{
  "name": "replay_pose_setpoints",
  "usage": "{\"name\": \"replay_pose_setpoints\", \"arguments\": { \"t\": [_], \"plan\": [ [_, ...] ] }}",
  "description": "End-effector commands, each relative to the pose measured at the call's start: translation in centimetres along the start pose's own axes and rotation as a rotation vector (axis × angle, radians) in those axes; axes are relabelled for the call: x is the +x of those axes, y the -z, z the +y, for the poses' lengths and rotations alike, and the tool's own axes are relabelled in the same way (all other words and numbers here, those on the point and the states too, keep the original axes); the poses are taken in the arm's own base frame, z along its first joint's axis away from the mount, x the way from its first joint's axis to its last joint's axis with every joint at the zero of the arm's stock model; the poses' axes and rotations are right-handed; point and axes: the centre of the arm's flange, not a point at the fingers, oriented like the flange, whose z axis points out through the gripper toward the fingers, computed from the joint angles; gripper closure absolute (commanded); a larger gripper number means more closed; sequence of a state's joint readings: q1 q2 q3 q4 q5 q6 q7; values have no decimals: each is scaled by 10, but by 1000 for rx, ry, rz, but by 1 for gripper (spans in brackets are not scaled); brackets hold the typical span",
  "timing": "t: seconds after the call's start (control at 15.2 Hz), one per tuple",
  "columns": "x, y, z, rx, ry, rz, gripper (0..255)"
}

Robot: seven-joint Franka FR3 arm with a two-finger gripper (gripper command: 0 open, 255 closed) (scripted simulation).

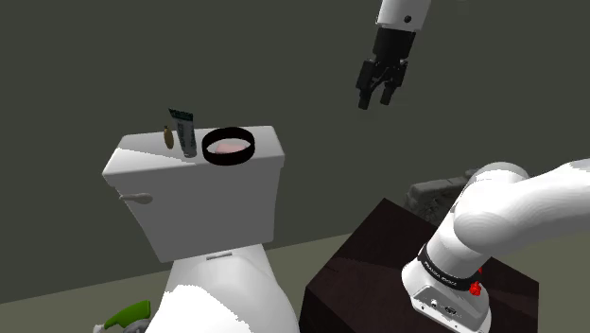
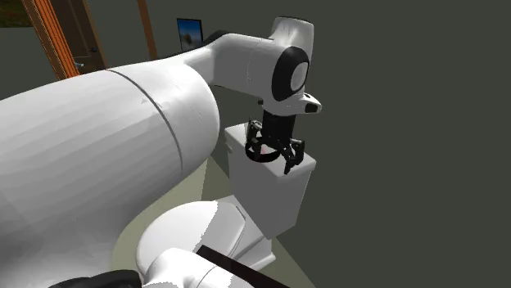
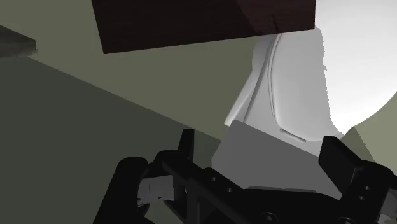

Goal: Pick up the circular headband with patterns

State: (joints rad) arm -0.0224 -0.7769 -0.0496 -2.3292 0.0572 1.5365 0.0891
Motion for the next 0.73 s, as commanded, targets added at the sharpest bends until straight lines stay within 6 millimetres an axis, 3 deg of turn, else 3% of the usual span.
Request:
{"name": "replay_pose_setpoints", "arguments": {
  "t": [0.0,0.66],
  "plan": [
    [0,0,0,0,0,0,0],
    [108,-56,-52,-30,-6,10,0]
  ]
}}
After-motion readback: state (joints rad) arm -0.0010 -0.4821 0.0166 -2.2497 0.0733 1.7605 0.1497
